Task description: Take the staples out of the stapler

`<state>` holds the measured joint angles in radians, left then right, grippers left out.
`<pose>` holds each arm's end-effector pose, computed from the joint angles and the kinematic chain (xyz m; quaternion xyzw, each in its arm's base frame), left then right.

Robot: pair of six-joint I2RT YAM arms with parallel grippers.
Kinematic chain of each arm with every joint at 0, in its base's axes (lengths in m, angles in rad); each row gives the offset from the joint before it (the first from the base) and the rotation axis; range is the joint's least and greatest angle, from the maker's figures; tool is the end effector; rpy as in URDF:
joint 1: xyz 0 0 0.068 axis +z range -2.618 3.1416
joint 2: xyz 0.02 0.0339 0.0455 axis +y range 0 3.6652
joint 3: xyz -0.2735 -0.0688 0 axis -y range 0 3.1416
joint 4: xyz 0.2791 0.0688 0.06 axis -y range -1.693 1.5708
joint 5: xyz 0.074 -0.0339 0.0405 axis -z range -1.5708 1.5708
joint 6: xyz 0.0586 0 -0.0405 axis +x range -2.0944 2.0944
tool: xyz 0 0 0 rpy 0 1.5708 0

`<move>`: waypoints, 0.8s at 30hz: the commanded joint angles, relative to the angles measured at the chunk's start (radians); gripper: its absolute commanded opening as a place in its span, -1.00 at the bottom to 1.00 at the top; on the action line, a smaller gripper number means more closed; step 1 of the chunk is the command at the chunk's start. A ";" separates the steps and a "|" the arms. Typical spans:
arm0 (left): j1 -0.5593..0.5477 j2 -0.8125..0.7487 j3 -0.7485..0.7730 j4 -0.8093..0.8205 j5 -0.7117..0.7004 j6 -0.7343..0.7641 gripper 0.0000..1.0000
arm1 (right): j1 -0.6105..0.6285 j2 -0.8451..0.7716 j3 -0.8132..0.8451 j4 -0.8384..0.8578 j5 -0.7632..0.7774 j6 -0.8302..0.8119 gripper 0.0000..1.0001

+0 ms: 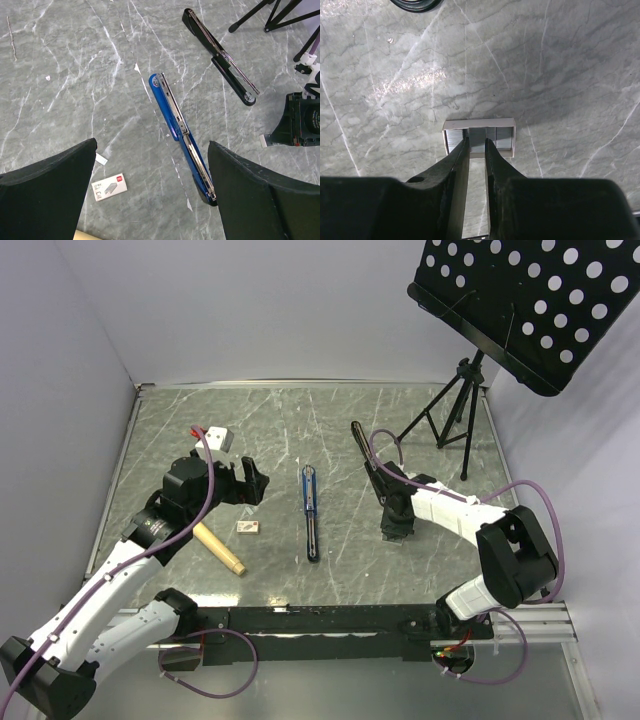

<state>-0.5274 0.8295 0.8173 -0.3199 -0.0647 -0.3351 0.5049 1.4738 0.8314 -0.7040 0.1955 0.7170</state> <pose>0.2096 -0.1177 0.3286 0.0594 0.8119 -0.2186 0.5381 0.2525 0.1265 0.1384 0.1155 0.9823 -0.0155 0.1469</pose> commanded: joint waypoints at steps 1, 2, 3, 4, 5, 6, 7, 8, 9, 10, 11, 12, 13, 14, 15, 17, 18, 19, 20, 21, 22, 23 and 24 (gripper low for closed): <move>-0.005 -0.007 -0.001 0.030 0.003 -0.005 0.94 | -0.008 -0.023 0.009 -0.023 0.009 0.007 -0.53; -0.003 -0.006 -0.001 0.030 0.005 -0.005 0.93 | -0.006 -0.021 0.011 -0.026 0.009 0.007 -0.53; -0.003 -0.006 -0.001 0.030 0.005 -0.005 0.94 | -0.009 -0.020 0.012 -0.028 0.007 0.010 -0.52; -0.005 -0.006 -0.001 0.028 0.005 -0.005 0.93 | -0.008 -0.020 0.014 -0.028 0.005 0.010 -0.50; -0.003 -0.006 -0.001 0.028 0.005 -0.005 0.93 | -0.008 -0.021 0.014 -0.029 0.005 0.010 -0.50; -0.005 -0.006 -0.001 0.030 0.003 -0.005 0.93 | -0.008 -0.024 0.014 -0.028 0.005 0.013 -0.50; -0.005 -0.007 -0.001 0.030 0.005 -0.005 0.94 | -0.008 -0.026 0.017 -0.031 0.004 0.015 -0.50; -0.003 -0.007 -0.001 0.030 0.005 -0.005 0.94 | -0.009 -0.027 0.018 -0.032 0.005 0.015 -0.49; -0.005 -0.009 -0.001 0.030 0.005 -0.004 0.94 | -0.006 -0.030 0.020 -0.035 0.008 0.018 -0.49; -0.003 -0.009 -0.001 0.031 0.006 -0.004 0.94 | -0.008 -0.032 0.023 -0.040 0.012 0.018 -0.49; -0.005 -0.009 -0.001 0.031 0.005 -0.004 0.93 | -0.009 -0.033 0.025 -0.041 0.013 0.022 -0.49; -0.005 -0.009 -0.001 0.031 0.005 -0.004 0.93 | -0.008 -0.038 0.026 -0.042 0.013 0.016 -0.49; -0.005 -0.009 -0.001 0.031 0.005 -0.002 0.93 | -0.008 -0.040 0.029 -0.043 0.013 0.018 -0.48; -0.005 -0.009 -0.001 0.031 0.005 -0.002 0.94 | -0.008 -0.043 0.031 -0.042 0.012 0.016 -0.46; -0.005 -0.007 -0.001 0.031 0.005 -0.002 0.93 | -0.009 -0.047 0.032 -0.040 0.009 0.015 -0.45; -0.003 -0.007 -0.001 0.030 0.003 -0.002 0.94 | -0.009 -0.052 0.032 -0.040 0.009 0.015 -0.44; -0.005 -0.007 -0.001 0.030 0.005 -0.002 0.93 | -0.008 -0.050 0.034 -0.041 0.009 0.015 -0.44; -0.005 -0.007 -0.001 0.030 0.003 -0.002 0.94 | -0.009 -0.047 0.035 -0.045 0.009 0.015 -0.43; -0.005 -0.007 -0.001 0.027 0.003 -0.002 0.93 | -0.008 -0.046 0.037 -0.046 0.007 0.016 -0.42; -0.005 -0.009 -0.001 0.028 0.002 -0.002 0.94 | -0.012 -0.043 0.038 -0.048 0.007 0.018 -0.42; -0.005 -0.009 -0.001 0.028 0.002 -0.002 0.93 | -0.012 -0.041 0.038 -0.048 0.007 0.016 -0.42; -0.005 -0.010 -0.001 0.027 0.000 -0.002 0.94 | -0.011 -0.041 0.037 -0.048 0.005 0.019 -0.42; -0.005 -0.012 -0.003 0.028 0.000 -0.002 0.94 | -0.011 -0.043 0.037 -0.049 0.004 0.018 -0.42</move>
<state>-0.5274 0.8295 0.8173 -0.3202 -0.0650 -0.3351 0.5037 1.4609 0.8330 -0.7288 0.1928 0.7250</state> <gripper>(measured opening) 0.969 0.290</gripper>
